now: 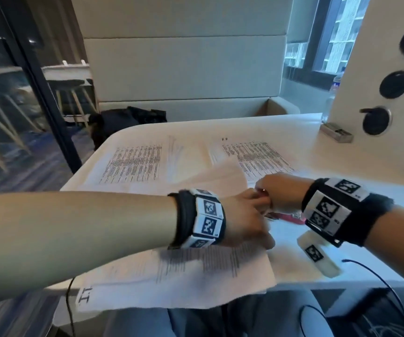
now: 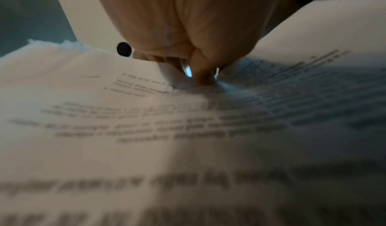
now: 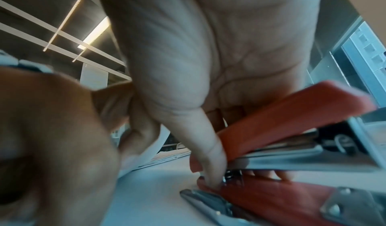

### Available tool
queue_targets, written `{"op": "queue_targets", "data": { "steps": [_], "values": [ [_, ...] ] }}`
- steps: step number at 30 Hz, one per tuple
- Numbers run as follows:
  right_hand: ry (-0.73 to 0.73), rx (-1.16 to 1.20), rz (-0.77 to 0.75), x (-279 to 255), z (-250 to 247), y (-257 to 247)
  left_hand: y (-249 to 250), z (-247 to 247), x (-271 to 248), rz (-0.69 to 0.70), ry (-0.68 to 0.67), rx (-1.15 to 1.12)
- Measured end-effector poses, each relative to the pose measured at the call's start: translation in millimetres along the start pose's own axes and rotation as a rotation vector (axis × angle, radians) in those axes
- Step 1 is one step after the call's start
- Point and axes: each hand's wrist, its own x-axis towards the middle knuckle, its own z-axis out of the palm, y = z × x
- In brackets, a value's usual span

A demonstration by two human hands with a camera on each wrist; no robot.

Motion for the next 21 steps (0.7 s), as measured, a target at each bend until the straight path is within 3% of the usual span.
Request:
{"op": "queue_targets", "data": {
  "steps": [3, 6, 9, 12, 16, 21],
  "values": [
    [0.012, -0.001, -0.018, -3.0, -0.9, 2.3, -3.0, 9.6, -3.1, 0.056, 0.189, 0.02],
    [-0.025, 0.006, 0.004, -1.7, 2.2, 6.8, -11.7, 4.5, -5.0, -0.123, 0.185, -0.113],
    [-0.046, 0.026, 0.059, -1.9, 1.7, 14.3, -28.3, 1.7, -14.2, -0.338, 0.057, -0.174],
    [0.028, 0.035, 0.088, -3.6, -5.1, 22.8, -38.2, 7.6, -25.4, -0.493, -0.148, -0.376],
    [0.209, 0.174, 0.058, -11.8, -23.8, 23.9, -34.4, 19.7, -35.1, -0.48, -0.372, -0.492],
    [0.065, 0.131, -0.082, -13.7, -20.9, 13.2, -37.7, 22.3, -30.8, -0.527, -0.416, -0.552]
  ]
}}
